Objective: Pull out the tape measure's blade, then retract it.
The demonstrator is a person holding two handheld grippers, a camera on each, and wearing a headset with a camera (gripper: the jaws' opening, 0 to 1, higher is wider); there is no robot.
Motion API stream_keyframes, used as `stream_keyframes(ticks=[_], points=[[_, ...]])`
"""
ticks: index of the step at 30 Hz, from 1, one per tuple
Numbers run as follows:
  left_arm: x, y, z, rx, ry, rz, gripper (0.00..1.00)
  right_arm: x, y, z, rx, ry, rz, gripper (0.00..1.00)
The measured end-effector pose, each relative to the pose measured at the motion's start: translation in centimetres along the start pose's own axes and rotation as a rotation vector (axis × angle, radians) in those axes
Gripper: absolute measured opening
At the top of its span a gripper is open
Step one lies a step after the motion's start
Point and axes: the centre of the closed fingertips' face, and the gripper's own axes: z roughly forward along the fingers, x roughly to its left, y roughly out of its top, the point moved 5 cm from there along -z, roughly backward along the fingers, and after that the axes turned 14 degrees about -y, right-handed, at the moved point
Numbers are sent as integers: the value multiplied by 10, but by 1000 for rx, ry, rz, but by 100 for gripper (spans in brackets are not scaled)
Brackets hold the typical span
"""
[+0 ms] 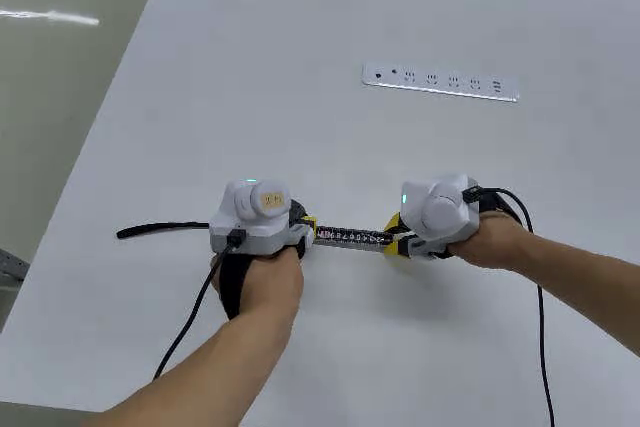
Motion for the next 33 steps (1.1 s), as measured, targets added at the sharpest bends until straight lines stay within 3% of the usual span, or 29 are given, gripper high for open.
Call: stream_keyframes(ticks=[33], points=[[-1,0,0,4,-2,0,59,5,31,14,-36,11,-10,14]])
